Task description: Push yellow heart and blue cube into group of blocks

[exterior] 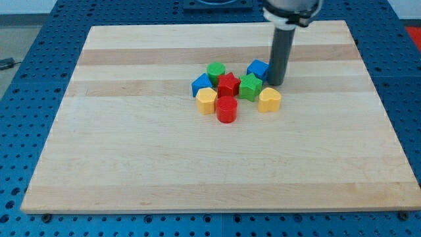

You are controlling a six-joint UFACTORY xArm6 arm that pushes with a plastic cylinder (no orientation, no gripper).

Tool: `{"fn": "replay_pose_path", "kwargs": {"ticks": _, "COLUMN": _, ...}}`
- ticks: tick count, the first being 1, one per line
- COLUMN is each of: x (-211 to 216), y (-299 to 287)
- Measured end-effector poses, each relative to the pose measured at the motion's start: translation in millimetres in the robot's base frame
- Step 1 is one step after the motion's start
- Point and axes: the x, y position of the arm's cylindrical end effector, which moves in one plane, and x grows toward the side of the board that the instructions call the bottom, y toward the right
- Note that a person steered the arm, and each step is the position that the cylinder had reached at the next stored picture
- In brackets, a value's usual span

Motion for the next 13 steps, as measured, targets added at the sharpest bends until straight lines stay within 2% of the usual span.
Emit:
{"fn": "replay_pose_path", "kwargs": {"ticks": 1, "x": -18, "y": 13}}
{"fn": "replay_pose_path", "kwargs": {"ticks": 3, "x": -20, "y": -41}}
{"fn": "replay_pose_path", "kwargs": {"ticks": 5, "x": -20, "y": -23}}
{"fn": "replay_pose_path", "kwargs": {"ticks": 6, "x": 8, "y": 32}}
{"fn": "replay_pose_path", "kwargs": {"ticks": 7, "x": 57, "y": 45}}
{"fn": "replay_pose_path", "kwargs": {"ticks": 9, "x": 69, "y": -8}}
{"fn": "replay_pose_path", "kwargs": {"ticks": 10, "x": 65, "y": -9}}
{"fn": "replay_pose_path", "kwargs": {"ticks": 12, "x": 65, "y": -50}}
{"fn": "replay_pose_path", "kwargs": {"ticks": 13, "x": 65, "y": -44}}
